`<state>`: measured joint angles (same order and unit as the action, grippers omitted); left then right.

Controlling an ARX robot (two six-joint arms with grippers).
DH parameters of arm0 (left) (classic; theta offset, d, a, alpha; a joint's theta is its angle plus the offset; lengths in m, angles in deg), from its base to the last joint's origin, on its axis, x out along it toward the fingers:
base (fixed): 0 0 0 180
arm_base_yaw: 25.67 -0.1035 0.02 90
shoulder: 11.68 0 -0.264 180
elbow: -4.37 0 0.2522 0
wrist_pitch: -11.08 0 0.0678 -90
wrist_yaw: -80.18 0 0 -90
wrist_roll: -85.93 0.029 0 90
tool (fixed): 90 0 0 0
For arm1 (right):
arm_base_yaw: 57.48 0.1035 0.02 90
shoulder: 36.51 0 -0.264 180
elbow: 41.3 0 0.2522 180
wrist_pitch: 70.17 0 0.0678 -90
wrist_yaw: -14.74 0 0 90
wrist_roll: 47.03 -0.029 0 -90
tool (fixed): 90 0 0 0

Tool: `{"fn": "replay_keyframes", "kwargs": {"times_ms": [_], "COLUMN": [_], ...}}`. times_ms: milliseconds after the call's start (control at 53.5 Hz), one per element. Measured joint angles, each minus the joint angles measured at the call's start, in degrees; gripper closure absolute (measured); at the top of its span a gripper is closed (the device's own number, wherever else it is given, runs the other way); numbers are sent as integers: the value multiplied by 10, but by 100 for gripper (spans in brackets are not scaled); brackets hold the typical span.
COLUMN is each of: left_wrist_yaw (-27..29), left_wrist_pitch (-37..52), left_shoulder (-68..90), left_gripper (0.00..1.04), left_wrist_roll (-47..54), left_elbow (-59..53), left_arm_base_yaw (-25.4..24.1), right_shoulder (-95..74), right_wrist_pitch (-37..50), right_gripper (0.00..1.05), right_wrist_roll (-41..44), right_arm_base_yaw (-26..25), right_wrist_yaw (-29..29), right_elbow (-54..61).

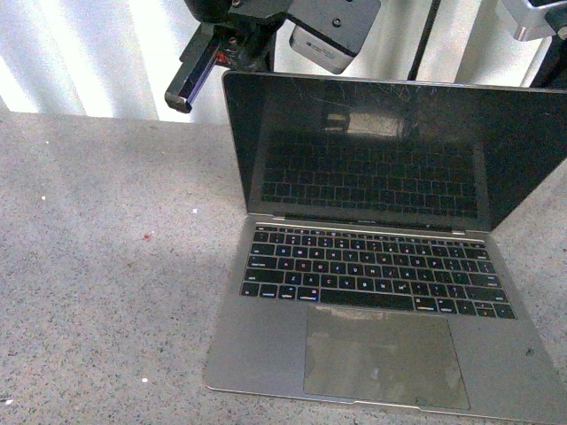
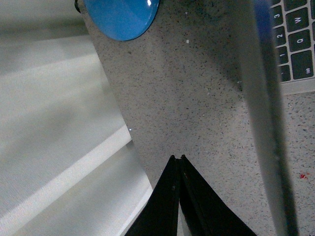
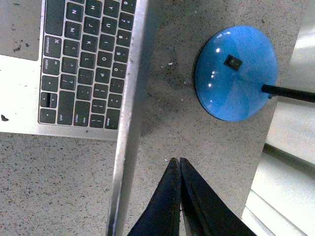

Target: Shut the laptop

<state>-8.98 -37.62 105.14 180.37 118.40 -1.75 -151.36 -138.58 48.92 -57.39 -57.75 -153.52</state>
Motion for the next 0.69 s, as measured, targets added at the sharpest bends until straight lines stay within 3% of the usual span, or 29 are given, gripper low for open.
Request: {"fn": "replay_keyframes", "kwargs": {"times_ms": [692], "left_wrist_yaw": [0], "left_wrist_pitch": [4], "left_shoulder": [-30], "left_gripper": [101], "left_wrist_roll": [-21], "left_elbow": [-79], "left_arm_base_yaw": [34], "right_shoulder": [35], "right_wrist_pitch": [9], "right_gripper": [102], "right_wrist_roll": [-40], "right_arm_base_yaw": [12], "right_wrist_yaw": [5], "right_elbow": [93]}}
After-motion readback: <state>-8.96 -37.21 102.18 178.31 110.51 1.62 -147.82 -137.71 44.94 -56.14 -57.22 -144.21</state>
